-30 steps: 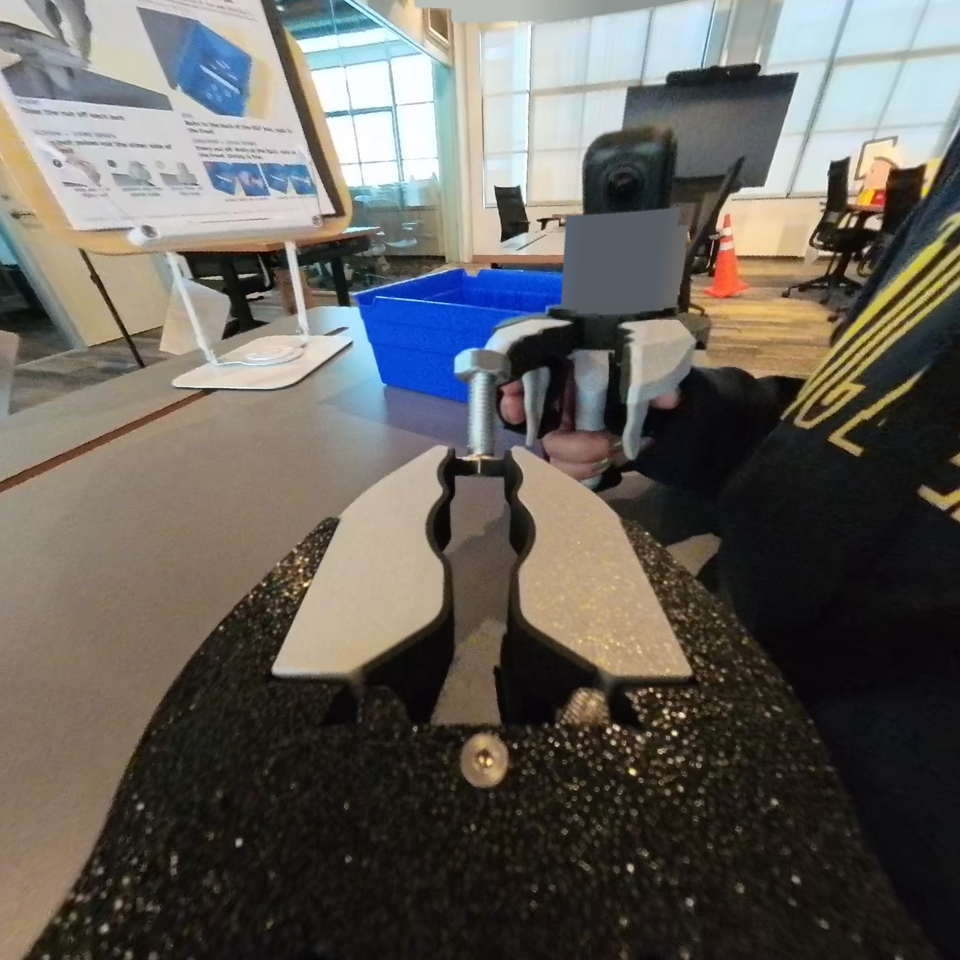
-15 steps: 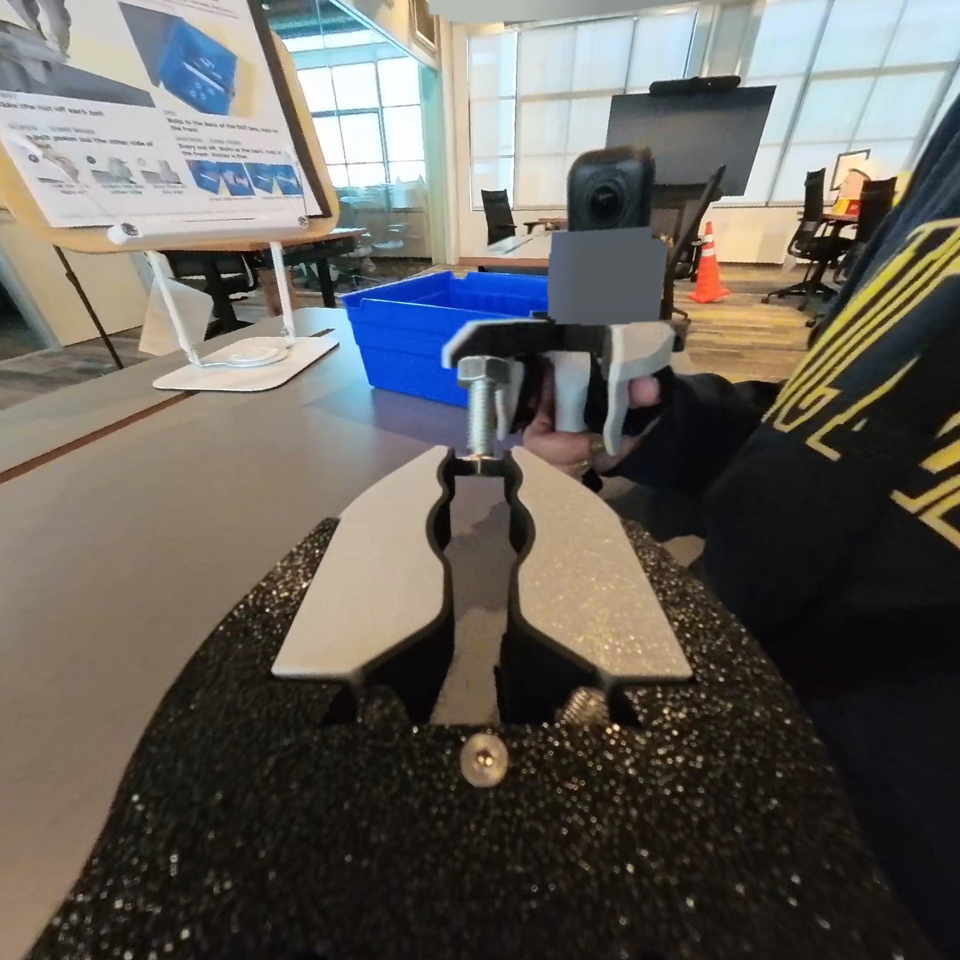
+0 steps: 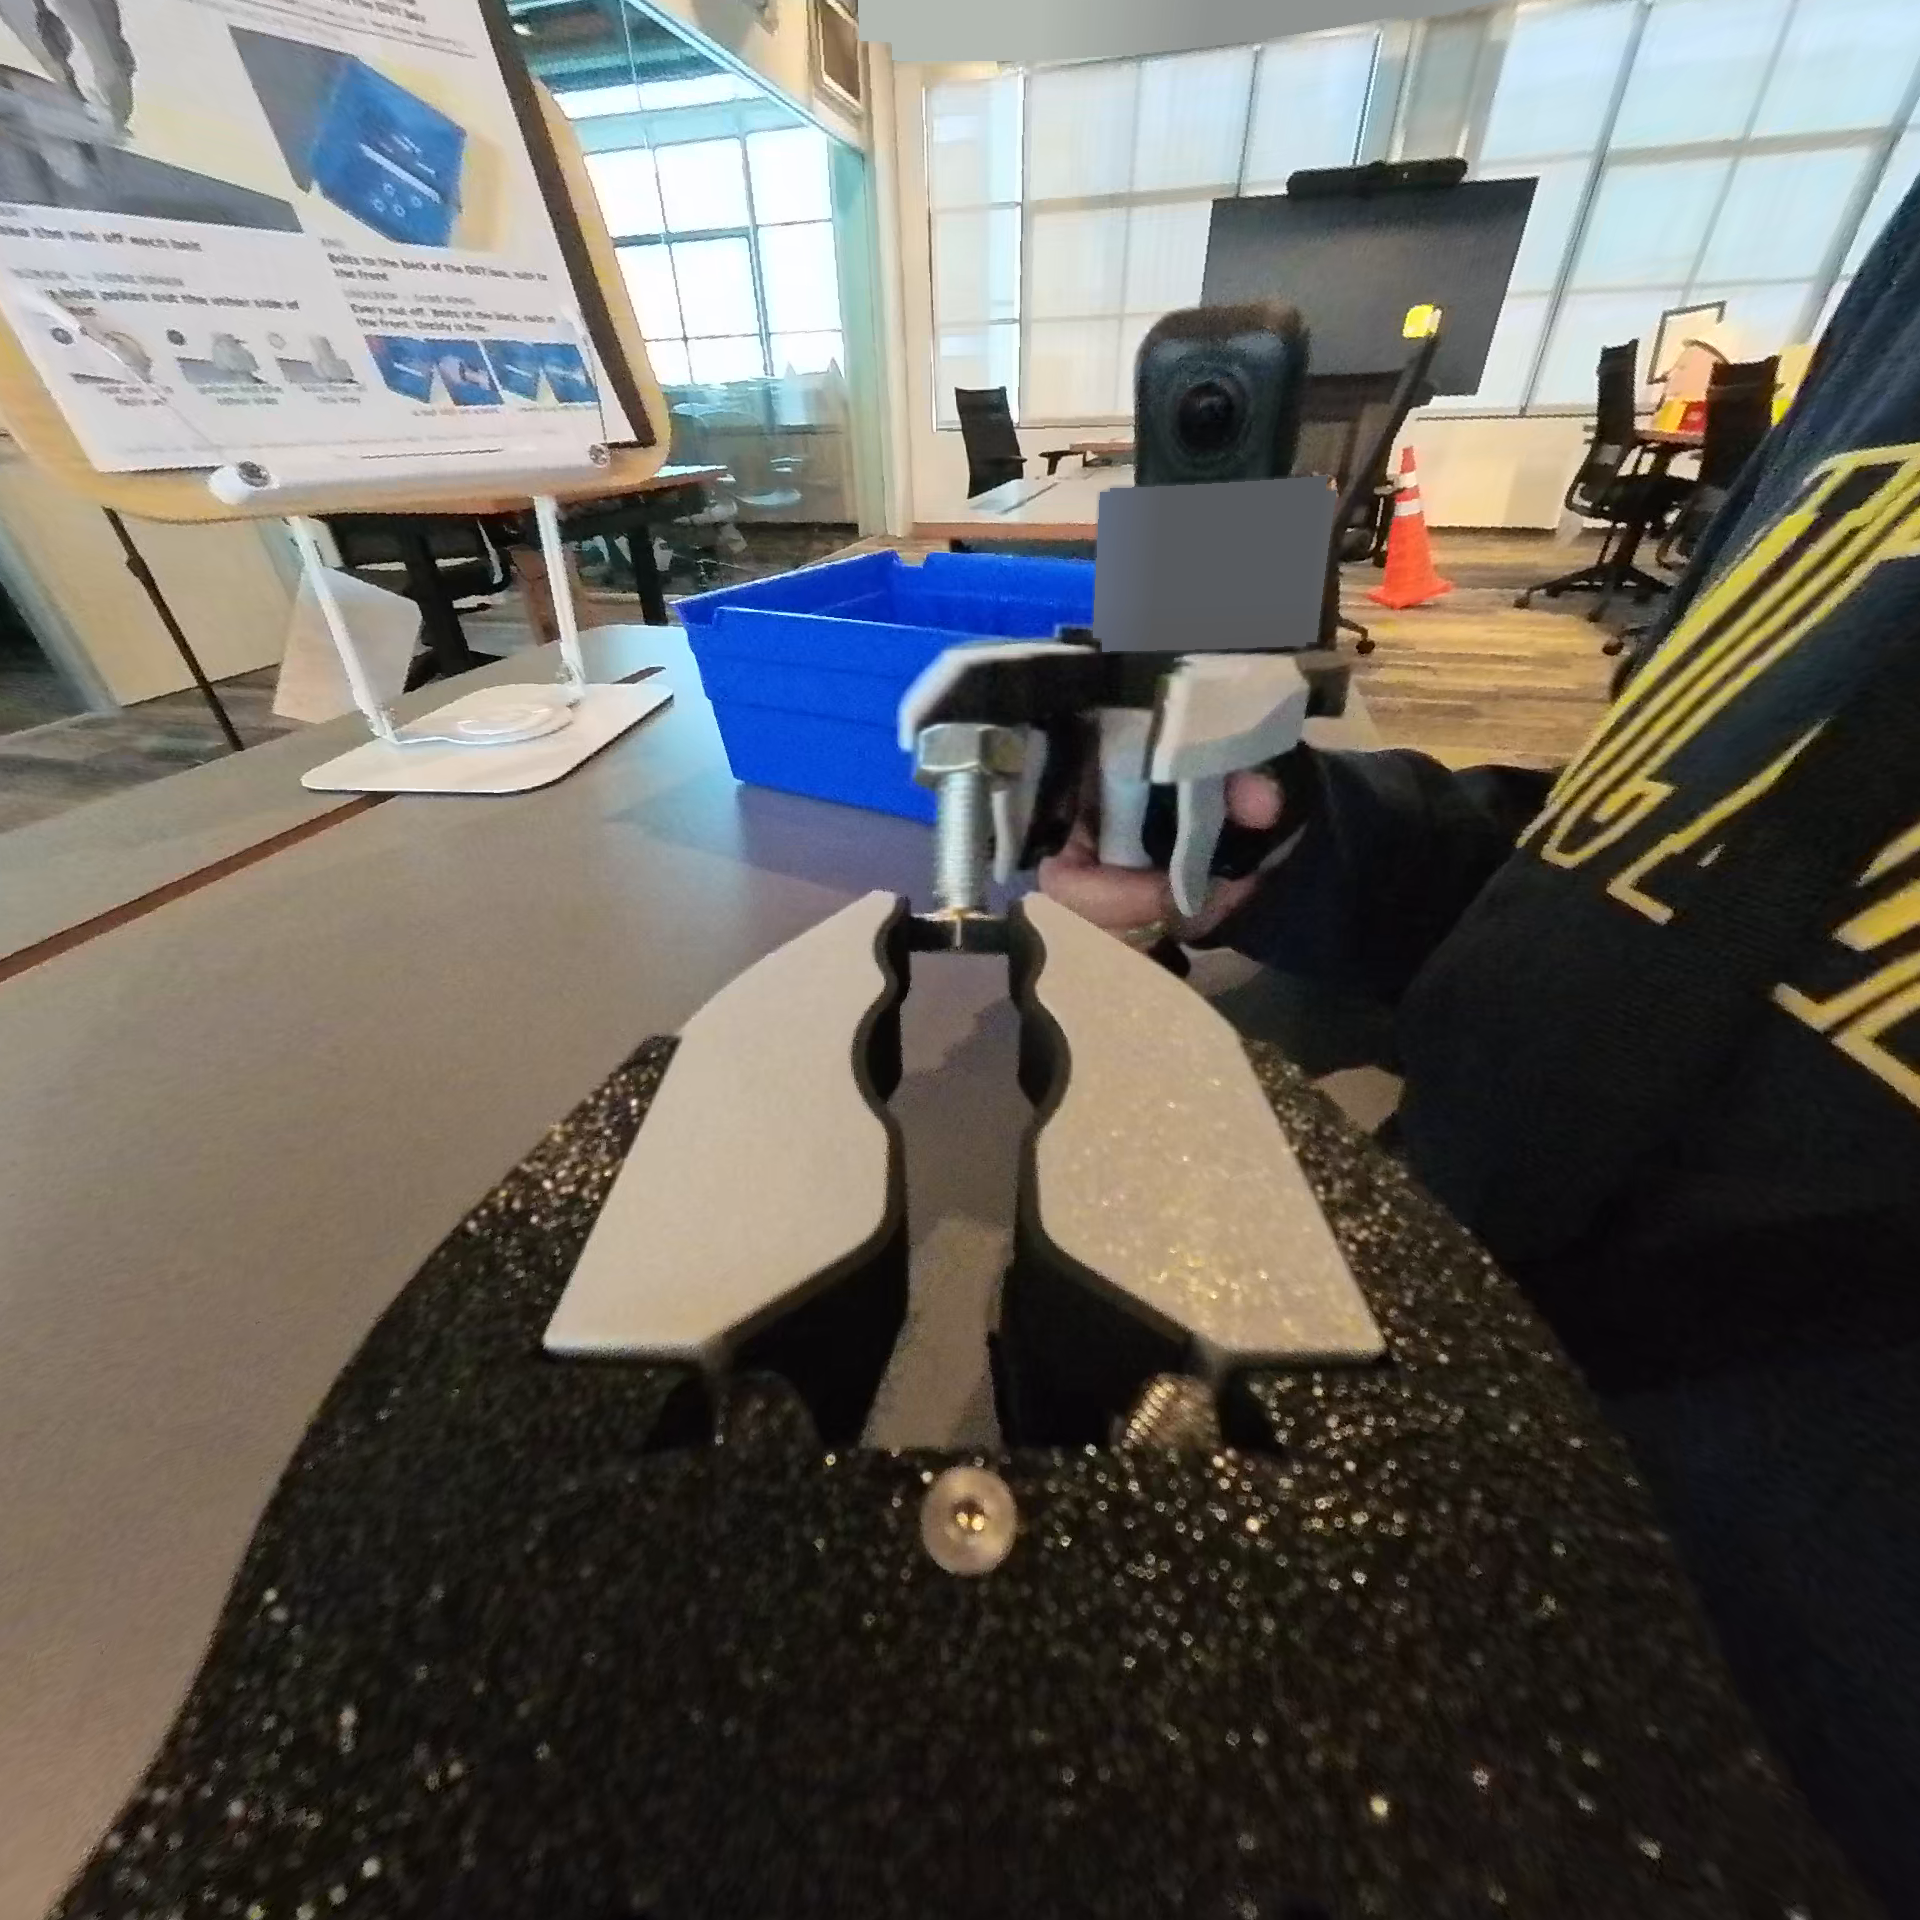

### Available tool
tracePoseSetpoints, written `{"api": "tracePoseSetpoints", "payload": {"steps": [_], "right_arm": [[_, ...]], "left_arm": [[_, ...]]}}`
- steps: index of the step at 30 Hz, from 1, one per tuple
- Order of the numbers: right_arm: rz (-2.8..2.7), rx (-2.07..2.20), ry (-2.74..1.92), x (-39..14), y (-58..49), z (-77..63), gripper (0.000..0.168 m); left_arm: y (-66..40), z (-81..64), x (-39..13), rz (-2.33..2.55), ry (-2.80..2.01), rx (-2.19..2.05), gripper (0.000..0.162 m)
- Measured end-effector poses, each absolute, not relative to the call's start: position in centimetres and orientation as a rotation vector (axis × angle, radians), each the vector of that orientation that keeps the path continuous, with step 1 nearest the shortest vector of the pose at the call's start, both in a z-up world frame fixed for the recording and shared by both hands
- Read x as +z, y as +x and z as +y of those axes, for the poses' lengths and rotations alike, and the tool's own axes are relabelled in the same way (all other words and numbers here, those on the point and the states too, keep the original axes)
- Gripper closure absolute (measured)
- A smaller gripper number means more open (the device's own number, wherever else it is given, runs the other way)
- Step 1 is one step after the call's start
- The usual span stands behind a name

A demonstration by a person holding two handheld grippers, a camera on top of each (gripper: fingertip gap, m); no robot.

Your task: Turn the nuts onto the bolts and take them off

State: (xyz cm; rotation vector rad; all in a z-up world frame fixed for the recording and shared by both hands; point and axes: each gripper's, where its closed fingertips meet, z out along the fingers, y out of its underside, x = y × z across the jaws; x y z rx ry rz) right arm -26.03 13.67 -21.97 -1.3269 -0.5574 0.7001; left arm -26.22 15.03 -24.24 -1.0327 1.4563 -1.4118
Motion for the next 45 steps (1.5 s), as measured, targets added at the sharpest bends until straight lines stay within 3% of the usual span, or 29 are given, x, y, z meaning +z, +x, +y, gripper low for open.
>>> {"api": "tracePoseSetpoints", "payload": {"steps": [4, 11, 13, 15, 21, 27, 32, 34, 41, 45], "right_arm": [[-0.564, 0.726, -1.312, -21.5, -27.5, 14.4, 0.118], [-0.612, 0.791, -1.328, -22.2, -29.2, 14.2, 0.119], [-0.629, 0.786, -1.357, -23.0, -28.3, 13.5, 0.124], [-0.677, 0.814, -1.369, -23.7, -27.5, 12.1, 0.145], [-0.534, 0.786, -1.396, -23.4, -26.7, 14.5, 0.117], [-0.555, 0.843, -1.324, -21.9, -29.0, 15.0, 0.109], [-0.643, 0.823, -1.371, -23.5, -28.4, 13.4, 0.116], [-0.690, 0.863, -1.389, -24.4, -27.5, 11.6, 0.137], [-0.545, 0.740, -1.408, -24.1, -26.0, 13.7, 0.125], [-0.536, 0.781, -1.399, -23.8, -26.8, 14.3, 0.131]], "left_arm": [[-26.0, 14.0, -24.8, 1.520, -1.014, -1.393, 0.145], [-26.0, 13.8, -24.7, 1.523, -1.000, -1.405, 0.145], [-26.1, 14.3, -24.4, 1.491, -1.007, -1.401, 0.145], [-26.2, 15.4, -24.4, 1.450, -1.054, -1.387, 0.145], [-26.2, 15.1, -24.7, 1.473, -1.055, -1.406, 0.145], [-25.9, 14.0, -25.3, 1.542, -1.033, -1.417, 0.145], [-26.1, 14.1, -24.9, 1.519, -1.014, -1.416, 0.145], [-26.1, 14.9, -24.7, 1.478, -1.053, -1.410, 0.145], [-25.9, 14.2, -25.1, 1.516, -1.057, -1.439, 0.145], [-25.8, 14.2, -25.3, 1.522, -1.062, -1.446, 0.145]]}}
